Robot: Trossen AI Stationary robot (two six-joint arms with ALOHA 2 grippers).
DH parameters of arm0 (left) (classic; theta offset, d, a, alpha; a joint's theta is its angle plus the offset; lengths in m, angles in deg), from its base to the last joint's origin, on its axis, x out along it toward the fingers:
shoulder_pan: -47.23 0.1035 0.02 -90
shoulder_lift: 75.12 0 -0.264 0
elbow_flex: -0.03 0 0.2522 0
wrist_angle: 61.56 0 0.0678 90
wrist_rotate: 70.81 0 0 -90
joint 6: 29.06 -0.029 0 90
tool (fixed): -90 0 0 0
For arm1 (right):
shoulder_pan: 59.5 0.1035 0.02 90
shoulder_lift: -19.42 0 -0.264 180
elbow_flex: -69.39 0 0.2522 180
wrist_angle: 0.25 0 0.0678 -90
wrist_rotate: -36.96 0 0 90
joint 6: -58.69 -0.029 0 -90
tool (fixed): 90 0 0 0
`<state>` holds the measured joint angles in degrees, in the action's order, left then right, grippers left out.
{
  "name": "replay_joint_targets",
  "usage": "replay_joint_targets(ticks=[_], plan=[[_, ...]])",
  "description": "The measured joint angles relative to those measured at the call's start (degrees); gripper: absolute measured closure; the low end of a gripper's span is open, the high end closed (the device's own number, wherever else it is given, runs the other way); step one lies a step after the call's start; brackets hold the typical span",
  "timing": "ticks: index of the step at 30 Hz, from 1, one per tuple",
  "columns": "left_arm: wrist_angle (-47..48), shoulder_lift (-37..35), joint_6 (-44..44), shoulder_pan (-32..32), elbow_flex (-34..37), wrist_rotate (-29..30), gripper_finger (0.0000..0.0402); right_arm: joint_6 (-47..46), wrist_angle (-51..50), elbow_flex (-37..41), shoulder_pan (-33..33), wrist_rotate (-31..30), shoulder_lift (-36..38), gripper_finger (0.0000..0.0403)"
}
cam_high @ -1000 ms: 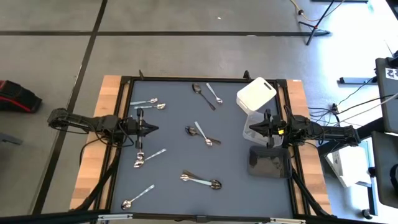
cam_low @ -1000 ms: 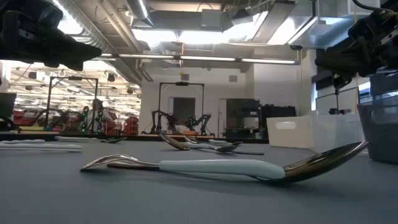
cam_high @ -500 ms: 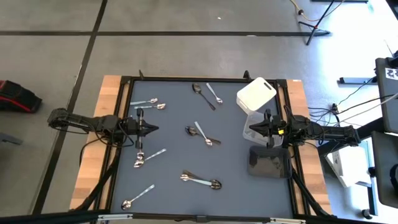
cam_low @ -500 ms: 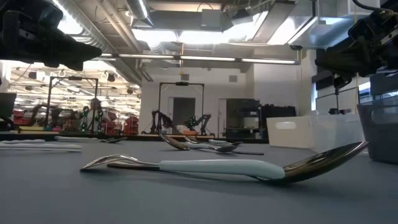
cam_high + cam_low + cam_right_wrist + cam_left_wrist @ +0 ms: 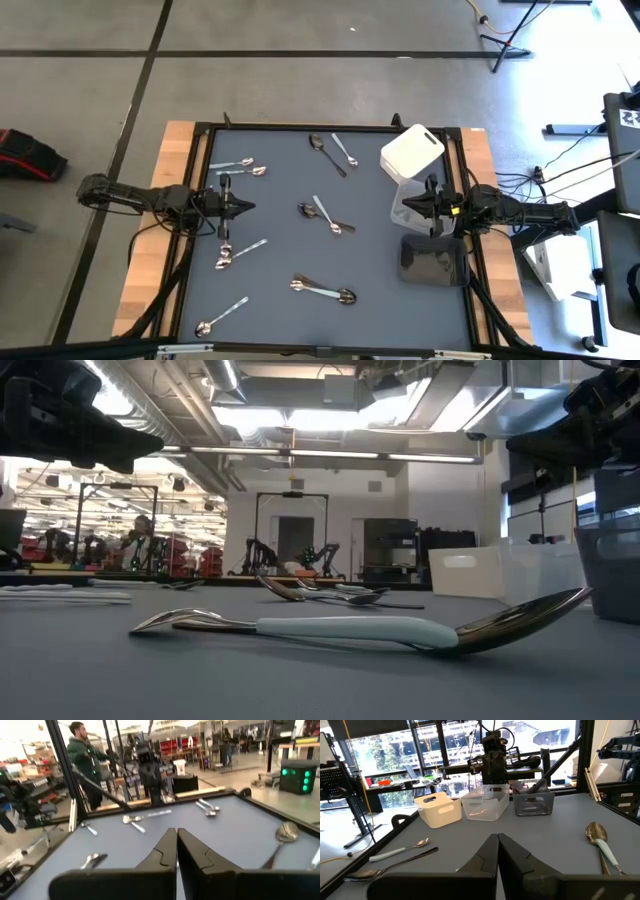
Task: Sort silverware by color (type)
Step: Put the center light blue spoon into the white bin
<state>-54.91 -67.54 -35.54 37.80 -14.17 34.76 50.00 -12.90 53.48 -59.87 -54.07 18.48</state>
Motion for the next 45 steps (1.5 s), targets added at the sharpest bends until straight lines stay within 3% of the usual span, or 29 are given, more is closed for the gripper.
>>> replay_joint_targets(ticks=[13,18,20,23,33,40,45], plan=[[0.0,0.0,0.0,0.0,0.0,0.0,0.0399,7.5,11.1,0.0,0.0,-1.2,-0.1,0.0398],[0.0,0.0,-0.2,0.0,0.0,0.4,0.0399,8.6,13.6,-0.4,0.0,-6.7,-5.3,0.0398],[-0.2,0.0,-1.1,0.0,0.0,3.4,0.0399,6.5,13.9,-1.3,0.0,-8.2,-8.3,0.0398],[-1.8,0.0,-1.2,0.0,0.0,6.7,0.0399,3.8,14.0,-3.4,0.0,-8.4,-14.0,0.0398],[-10.2,0.0,1.4,0.0,0.0,6.0,0.0399,1.2,15.0,-13.3,0.0,-8.4,-38.5,0.0398],[-20.8,1.1,-4.8,0.2,0.0,3.2,0.0399,1.4,15.1,-24.4,0.0,-5.8,-57.2,0.0398],[-21.7,1.3,-9.3,0.2,0.0,1.4,0.0399,1.0,15.0,-32.1,0.0,-5.8,-70.3,0.0398]])
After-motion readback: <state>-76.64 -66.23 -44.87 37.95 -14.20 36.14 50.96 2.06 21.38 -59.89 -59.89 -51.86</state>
